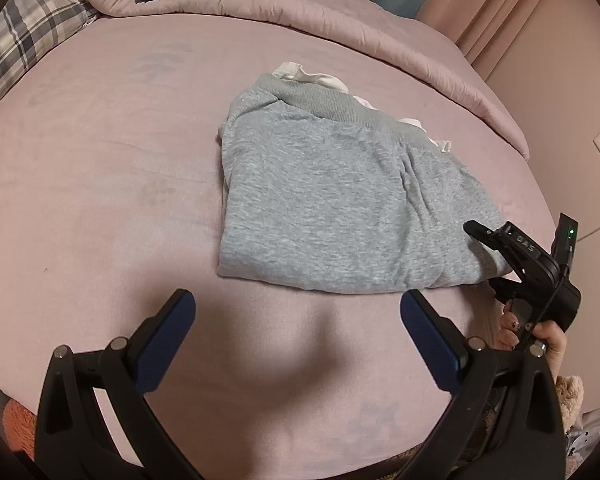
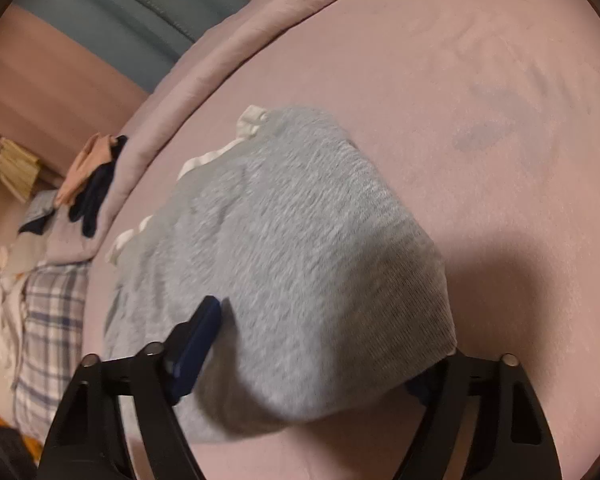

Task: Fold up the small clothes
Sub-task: 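Close the right gripper on the sweatshirt's side edge, then lift the side with the right gripper and fold it across the sweatshirt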

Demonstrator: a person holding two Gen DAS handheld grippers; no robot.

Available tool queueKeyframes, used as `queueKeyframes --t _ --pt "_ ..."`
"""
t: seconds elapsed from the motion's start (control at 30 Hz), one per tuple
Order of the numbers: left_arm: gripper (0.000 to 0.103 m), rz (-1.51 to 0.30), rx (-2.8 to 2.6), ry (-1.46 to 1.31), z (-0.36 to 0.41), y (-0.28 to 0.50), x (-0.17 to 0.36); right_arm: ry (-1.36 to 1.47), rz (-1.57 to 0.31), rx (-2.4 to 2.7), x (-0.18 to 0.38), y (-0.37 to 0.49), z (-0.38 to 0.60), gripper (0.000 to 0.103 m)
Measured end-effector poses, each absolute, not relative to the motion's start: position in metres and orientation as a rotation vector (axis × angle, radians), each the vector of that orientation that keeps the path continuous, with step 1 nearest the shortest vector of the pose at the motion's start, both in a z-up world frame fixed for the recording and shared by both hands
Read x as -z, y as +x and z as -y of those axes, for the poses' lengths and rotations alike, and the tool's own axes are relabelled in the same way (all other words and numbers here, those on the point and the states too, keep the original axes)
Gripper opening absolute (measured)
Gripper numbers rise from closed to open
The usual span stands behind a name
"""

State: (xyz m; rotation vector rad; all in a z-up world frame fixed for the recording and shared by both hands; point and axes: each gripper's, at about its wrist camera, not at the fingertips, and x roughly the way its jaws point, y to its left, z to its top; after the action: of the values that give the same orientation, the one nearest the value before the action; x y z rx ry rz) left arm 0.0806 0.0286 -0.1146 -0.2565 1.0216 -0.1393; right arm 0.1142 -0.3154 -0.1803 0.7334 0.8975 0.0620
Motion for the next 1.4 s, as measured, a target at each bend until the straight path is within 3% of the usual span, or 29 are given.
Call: queueKeyframes --t 0.13,0.2,0.3,1.17,1.4 --pt "0.102 -1.025 0.143 -0.267 -0.029 0.080 0.113 0.796 -0.883 -0.029 0.183 0.115 0.326 0.051" --pt "0.102 -1.026 0.142 -0.270 -0.030 0.081 0.113 0.831 -0.877 -0.047 0.185 0.114 0.332 0.035" --pt "0.102 -1.034 0.151 -0.282 -0.029 0.082 0.113 0.889 -0.858 -0.071 0.183 0.108 0.338 0.029" --pt "0.102 -1.058 0.230 -0.280 -0.033 0.090 0.110 0.742 -0.775 0.089 0.139 0.061 0.368 0.025" --pt "0.102 -1.063 0.233 -0.289 -0.033 0.094 0.111 0.553 -0.741 0.156 0.117 0.068 0.345 0.025"
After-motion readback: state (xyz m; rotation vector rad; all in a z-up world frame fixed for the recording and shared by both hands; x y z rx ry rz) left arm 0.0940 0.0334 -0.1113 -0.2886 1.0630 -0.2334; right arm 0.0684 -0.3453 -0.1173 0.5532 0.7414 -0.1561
